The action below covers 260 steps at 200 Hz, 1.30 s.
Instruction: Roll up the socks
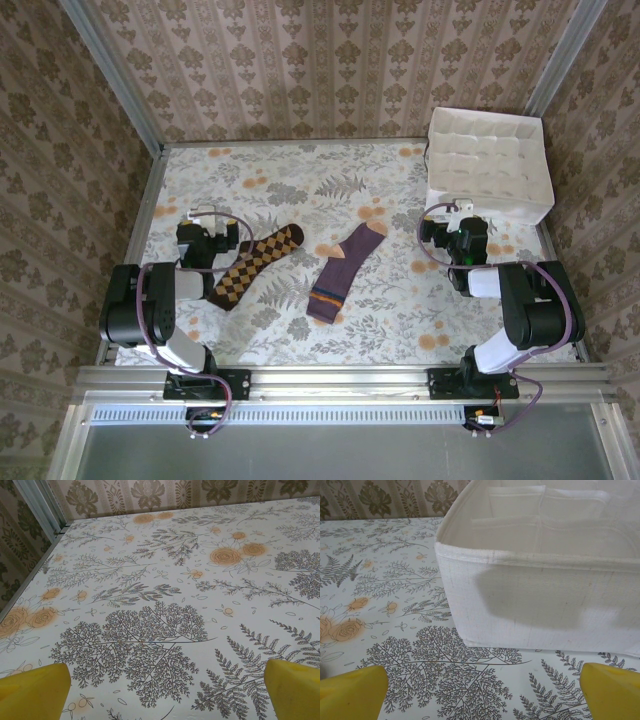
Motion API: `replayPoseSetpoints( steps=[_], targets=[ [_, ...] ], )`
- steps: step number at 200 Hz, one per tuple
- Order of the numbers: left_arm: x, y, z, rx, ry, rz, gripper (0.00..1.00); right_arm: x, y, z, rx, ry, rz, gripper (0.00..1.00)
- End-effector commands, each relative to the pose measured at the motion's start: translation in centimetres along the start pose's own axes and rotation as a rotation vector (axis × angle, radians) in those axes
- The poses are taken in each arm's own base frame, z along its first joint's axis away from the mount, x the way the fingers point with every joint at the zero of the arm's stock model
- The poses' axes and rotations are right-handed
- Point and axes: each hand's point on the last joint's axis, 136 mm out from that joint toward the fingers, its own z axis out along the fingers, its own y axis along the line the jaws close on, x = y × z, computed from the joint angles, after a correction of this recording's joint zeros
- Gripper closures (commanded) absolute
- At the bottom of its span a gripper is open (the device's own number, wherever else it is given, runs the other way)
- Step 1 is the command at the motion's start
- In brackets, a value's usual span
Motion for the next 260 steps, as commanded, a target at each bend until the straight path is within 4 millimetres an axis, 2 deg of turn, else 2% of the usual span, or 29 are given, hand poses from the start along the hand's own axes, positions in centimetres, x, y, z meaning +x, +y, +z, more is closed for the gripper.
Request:
replayPoseSetpoints(
  steps=[1,55,80,82,86,105,117,132,154,189,209,236,260],
  targets=[
    [-0.4,0.0,-0.4,0.018,-0.012,0.007,0.00,0.1,0.4,-0.4,-0.019,0.002,0.004,0.00],
    [-0.4,0.1,-0.6,0.007,-0.021,0.002,0.00,-0.3,0.5,-0.6,-0.021,-0.005,0.003,0.00],
    [-1.5,0.4,-1.6,-0.011,-0.052,0.001,0.00,-2.5,1.0,-1.1,-0.045,0.074,-0.007,0.00],
    [-1.7,0.4,-1.7,-0.012,-0.054,0.003,0.00,-3.5,1.0,-1.4,-0.048,0.057,-0.005,0.00],
    [-1.9,0.4,-1.9,-0.013,-0.057,0.005,0.00,-3.9,1.1,-1.7,-0.051,0.065,0.001,0.00],
    [-3.0,0.4,-2.9,-0.018,-0.062,0.008,0.00,-6.1,2.4,-3.0,-0.114,0.079,0.025,0.01],
    [-3.6,0.4,-3.5,-0.021,-0.049,0.000,0.00,-6.5,3.2,-3.9,-0.135,0.109,0.022,0.04],
    [-4.4,0.2,-4.2,-0.002,-0.032,-0.033,0.00,-6.4,5.2,-5.4,-0.174,0.144,-0.017,0.07],
    [-5.5,-1.3,-5.4,0.069,-0.008,-0.083,0.05,-4.6,9.9,-7.6,-0.301,0.205,-0.083,0.07],
    [-6.0,-6.1,-7.6,0.217,0.053,-0.070,0.08,0.2,17.0,-11.6,-0.470,0.329,-0.240,0.11],
    [-4.7,-8.7,-9.1,0.269,0.128,-0.031,0.10,2.8,19.8,-14.1,-0.518,0.382,-0.336,0.16],
    [-2.2,-12.1,-11.0,0.360,0.209,0.016,0.12,6.3,23.3,-17.3,-0.598,0.415,-0.488,0.27],
    [-0.4,-13.4,-12.2,0.408,0.251,-0.016,0.13,9.4,25.8,-19.4,-0.655,0.440,-0.618,0.34]
  ],
)
